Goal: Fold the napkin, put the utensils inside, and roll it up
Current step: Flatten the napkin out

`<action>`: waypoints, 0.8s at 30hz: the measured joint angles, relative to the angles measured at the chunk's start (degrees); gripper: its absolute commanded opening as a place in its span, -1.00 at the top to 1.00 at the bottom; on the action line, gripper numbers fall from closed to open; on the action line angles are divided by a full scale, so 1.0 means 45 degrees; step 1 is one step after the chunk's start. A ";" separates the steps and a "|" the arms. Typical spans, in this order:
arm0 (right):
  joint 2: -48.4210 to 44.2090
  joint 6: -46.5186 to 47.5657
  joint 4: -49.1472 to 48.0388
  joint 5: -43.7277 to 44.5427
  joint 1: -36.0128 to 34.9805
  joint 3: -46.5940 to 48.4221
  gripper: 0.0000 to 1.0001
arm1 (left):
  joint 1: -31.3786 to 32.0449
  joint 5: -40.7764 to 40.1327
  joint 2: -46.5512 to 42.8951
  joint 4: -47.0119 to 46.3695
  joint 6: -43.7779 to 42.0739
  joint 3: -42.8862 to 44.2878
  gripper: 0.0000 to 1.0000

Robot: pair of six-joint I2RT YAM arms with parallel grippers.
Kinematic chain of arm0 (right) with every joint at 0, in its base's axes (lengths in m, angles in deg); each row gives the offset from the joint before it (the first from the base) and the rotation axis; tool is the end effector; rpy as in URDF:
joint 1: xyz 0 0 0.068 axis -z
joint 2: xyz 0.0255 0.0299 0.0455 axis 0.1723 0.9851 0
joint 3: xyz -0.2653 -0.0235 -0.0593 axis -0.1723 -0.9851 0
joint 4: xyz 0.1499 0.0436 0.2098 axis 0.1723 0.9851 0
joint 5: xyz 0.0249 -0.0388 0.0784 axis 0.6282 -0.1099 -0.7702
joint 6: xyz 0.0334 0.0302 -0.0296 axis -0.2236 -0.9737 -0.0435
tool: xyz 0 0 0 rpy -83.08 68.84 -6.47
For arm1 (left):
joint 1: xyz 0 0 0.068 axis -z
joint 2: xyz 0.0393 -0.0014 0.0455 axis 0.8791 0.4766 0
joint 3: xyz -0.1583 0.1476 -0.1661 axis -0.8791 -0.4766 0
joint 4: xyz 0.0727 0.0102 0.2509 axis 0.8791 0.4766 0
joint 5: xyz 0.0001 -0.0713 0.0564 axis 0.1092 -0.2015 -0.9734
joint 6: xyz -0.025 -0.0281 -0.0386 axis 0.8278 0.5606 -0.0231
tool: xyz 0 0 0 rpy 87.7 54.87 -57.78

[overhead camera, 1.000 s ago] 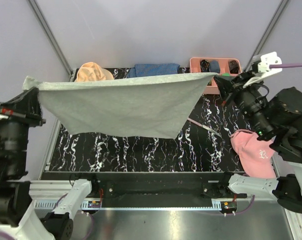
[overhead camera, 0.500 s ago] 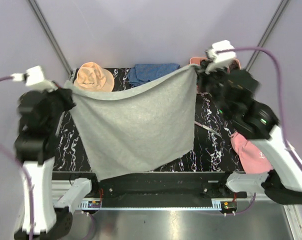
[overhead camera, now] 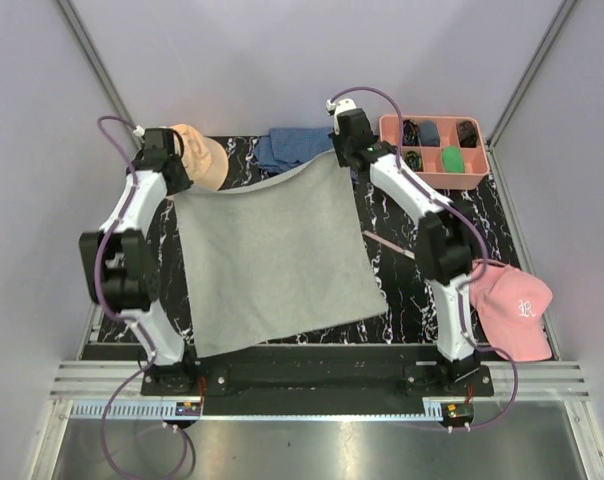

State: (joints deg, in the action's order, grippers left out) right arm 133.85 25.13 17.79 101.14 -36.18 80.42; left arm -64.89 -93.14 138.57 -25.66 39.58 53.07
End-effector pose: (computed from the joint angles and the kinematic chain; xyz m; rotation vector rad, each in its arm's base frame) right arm 0.4524 0.2127 0.2958 -0.4444 2.0545 -0.0726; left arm 0.3900 0.0283 0.2887 -0.5048 2.3179 0.0663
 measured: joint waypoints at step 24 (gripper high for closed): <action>-0.4736 -0.4095 0.2171 -0.4697 0.0976 -0.5076 -0.80 | 0.0185 0.2769 -0.3478 -0.0223 -0.0078 -0.1996 -0.97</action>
State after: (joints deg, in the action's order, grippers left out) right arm 112.54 6.71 27.56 80.00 -31.79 57.58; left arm -64.06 -80.68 122.92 -26.67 39.23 44.09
